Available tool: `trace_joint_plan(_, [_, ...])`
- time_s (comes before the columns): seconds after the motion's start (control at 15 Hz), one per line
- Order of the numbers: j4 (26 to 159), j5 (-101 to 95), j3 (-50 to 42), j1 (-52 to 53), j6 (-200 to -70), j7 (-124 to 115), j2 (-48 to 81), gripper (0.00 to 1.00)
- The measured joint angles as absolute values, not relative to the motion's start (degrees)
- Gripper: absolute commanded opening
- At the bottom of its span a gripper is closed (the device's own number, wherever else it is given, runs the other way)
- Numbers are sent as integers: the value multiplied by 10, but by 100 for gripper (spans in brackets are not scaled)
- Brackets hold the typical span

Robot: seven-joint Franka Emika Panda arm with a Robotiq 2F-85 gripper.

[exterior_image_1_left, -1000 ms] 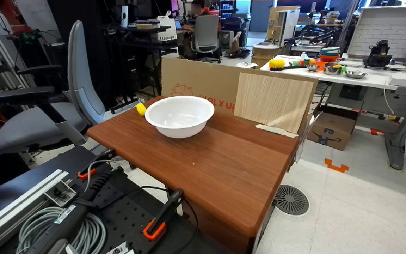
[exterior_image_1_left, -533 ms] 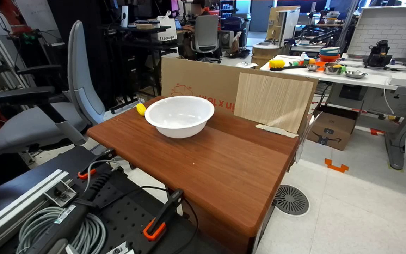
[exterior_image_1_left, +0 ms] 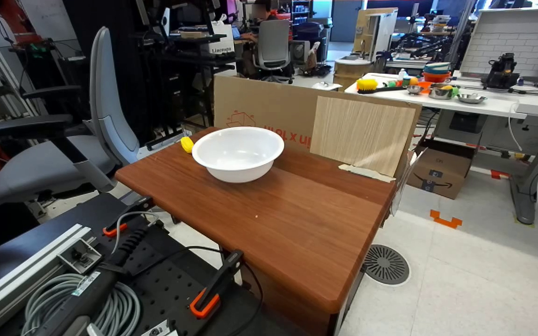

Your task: Pick up the corn toy and put it in the bowl

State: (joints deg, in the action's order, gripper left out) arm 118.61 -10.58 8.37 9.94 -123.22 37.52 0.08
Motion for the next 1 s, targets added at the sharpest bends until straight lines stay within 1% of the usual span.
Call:
trace_joint_plan(0.2, [1203, -80, 93, 99, -1275, 371, 12, 100])
trace_joint_plan(0.53, [1231, -40, 95, 99, -1277, 369, 15, 100])
trace_joint_plan(1.0, [1252, -64, 96, 99, -1275, 368, 39, 100])
